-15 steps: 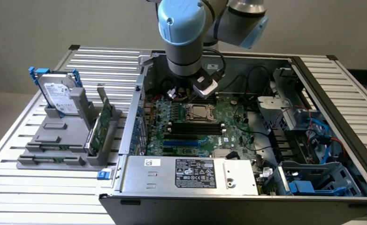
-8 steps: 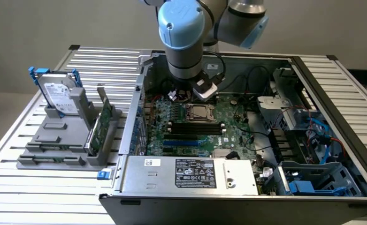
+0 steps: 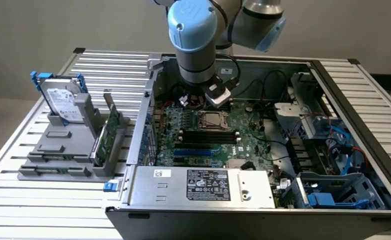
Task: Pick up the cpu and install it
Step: 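Install the first cpu locking lever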
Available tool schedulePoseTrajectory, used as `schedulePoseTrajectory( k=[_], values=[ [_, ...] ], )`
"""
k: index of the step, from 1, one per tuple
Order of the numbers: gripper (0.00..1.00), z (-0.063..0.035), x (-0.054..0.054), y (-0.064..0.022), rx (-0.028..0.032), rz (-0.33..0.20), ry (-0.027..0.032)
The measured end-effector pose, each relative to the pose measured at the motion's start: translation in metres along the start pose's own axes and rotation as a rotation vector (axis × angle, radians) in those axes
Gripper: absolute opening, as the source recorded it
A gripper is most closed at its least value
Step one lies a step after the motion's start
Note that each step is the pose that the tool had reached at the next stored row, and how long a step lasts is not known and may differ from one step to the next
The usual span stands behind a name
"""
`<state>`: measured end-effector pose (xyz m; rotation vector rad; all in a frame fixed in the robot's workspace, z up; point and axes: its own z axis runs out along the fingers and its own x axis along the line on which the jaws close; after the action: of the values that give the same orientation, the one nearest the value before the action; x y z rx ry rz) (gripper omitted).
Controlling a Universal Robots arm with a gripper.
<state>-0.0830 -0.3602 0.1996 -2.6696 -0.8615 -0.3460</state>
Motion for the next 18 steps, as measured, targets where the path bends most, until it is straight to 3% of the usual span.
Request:
schedulePoseTrajectory(
  k=[18],
  values=[
    [0.11,0.0060,0.0035,0.0050,-0.0005,0.002,-0.0021]
  ],
)
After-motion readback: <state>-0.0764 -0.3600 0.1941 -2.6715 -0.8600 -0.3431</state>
